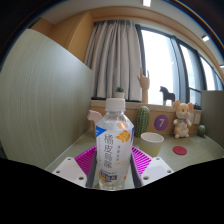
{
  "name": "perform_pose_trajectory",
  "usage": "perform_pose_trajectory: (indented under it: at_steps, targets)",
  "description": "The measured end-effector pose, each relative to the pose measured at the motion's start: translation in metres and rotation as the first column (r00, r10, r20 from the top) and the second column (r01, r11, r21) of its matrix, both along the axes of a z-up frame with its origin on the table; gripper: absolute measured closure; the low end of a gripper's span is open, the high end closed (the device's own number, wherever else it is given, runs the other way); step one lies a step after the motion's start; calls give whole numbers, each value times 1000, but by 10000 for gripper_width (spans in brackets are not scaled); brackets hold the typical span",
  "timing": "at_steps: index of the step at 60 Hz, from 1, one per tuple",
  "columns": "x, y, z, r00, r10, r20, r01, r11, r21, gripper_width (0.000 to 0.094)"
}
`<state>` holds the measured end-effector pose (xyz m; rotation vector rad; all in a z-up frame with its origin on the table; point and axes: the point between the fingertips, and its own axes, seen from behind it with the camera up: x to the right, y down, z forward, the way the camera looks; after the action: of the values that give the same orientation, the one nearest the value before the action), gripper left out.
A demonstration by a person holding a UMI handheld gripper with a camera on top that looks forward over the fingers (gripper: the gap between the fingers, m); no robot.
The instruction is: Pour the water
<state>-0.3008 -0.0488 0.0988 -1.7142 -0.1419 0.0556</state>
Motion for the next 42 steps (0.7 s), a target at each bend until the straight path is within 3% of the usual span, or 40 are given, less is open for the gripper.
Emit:
perform_pose_trajectory:
  at_steps: [12, 22, 32, 42]
  targets:
    - [-9, 3, 5, 999, 30, 15, -31, 999, 37, 588]
    - [-9, 10, 6, 999, 26, -37, -25, 999, 41, 590]
    - [-27, 46, 42, 909, 32, -416, -23, 999, 27, 587]
    - [-26, 84, 74, 527, 39, -849, -24, 999, 31, 587]
